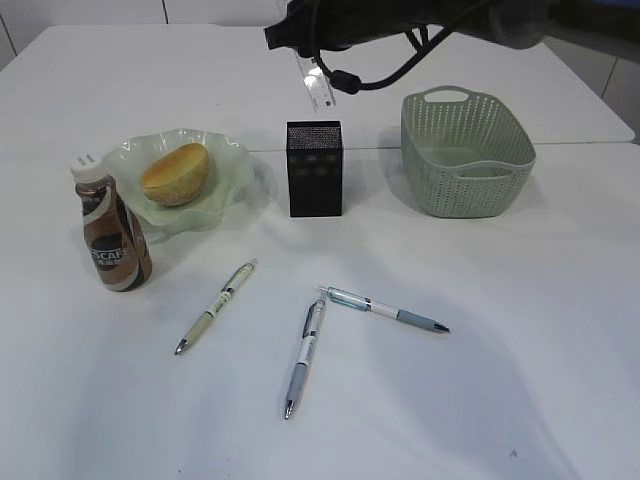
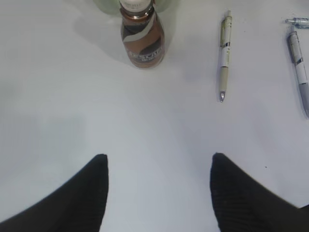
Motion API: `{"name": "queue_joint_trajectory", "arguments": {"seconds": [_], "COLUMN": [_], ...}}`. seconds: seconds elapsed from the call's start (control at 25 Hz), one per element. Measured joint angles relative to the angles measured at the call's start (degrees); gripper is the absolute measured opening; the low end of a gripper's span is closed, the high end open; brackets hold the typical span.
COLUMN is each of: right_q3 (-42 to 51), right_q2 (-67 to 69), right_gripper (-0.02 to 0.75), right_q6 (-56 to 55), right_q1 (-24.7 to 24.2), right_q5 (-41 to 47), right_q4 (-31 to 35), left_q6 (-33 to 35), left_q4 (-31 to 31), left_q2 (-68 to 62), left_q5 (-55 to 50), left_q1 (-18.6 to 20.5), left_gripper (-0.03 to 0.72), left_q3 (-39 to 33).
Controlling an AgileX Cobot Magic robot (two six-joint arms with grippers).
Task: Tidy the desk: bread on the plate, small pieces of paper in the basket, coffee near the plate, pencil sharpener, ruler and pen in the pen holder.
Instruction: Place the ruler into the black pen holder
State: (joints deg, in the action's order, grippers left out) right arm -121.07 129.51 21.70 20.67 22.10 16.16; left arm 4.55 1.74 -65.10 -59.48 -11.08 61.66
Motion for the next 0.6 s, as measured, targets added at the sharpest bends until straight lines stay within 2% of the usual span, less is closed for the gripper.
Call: {"name": "queue_joint_trajectory", "arguments": {"seconds": [0.28, 0.6], "right_q3": [8.16, 12.18], "right_q2": [0.0, 0.0], "right_gripper": [0.29, 0.29], "right_q6": [-0.11, -0.21], "right_q1": [0.0, 0.12], "right_q5": [-16.36, -25.57], "right_q4": [0.24, 0.85], "left_q6": [0.0, 0.0], "left_q4": [-1.13, -1.15], "left_q2": [0.0, 0.0], "left_q5": [0.51, 1.26], "left_q1": [0.0, 0.0], "left_gripper": [0.466, 0.466], "left_q3": [0.0, 0.0]}}
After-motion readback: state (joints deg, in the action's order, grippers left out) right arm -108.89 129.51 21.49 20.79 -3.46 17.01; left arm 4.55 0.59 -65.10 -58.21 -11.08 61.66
